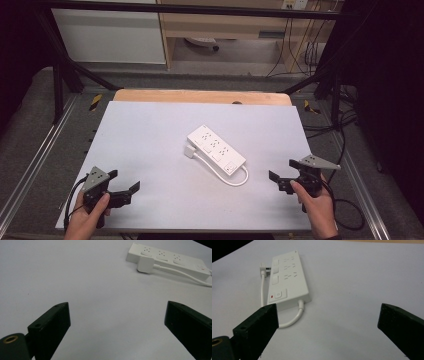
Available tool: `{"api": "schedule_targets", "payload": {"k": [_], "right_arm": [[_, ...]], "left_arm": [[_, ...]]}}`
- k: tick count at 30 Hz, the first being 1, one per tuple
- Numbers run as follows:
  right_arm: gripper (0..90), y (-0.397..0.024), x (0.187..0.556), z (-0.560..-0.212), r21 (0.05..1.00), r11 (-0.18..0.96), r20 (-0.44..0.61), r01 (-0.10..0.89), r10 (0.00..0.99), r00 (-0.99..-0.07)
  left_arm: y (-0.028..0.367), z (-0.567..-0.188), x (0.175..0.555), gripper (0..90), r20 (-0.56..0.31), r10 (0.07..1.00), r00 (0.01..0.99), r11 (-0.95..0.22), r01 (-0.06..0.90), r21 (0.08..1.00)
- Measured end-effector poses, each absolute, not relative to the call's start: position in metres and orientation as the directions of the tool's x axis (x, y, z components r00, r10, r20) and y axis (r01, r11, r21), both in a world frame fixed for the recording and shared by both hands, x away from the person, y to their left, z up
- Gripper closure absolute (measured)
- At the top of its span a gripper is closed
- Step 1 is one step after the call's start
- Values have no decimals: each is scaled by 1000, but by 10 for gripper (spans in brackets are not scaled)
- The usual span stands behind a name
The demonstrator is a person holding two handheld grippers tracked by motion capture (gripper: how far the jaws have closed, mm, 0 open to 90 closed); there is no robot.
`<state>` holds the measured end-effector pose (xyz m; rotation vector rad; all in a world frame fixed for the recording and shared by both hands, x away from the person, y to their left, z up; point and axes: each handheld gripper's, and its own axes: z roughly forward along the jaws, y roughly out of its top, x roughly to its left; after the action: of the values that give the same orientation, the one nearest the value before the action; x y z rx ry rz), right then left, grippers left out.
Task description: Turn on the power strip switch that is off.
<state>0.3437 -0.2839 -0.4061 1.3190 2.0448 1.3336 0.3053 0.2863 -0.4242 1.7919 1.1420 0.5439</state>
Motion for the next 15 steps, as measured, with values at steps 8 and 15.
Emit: {"api": "schedule_targets", "payload": {"k": [8,15], "right_arm": [[41,-281,352,-392,861,102,181,498,854,-488],[41,-275,359,-382,872,103,173,479,849,-499]], "left_arm": [[286,-425,305,65,-104,874,475,-153,472,868],[285,-425,305,64,-99,872,479,-161,471,867]]}}
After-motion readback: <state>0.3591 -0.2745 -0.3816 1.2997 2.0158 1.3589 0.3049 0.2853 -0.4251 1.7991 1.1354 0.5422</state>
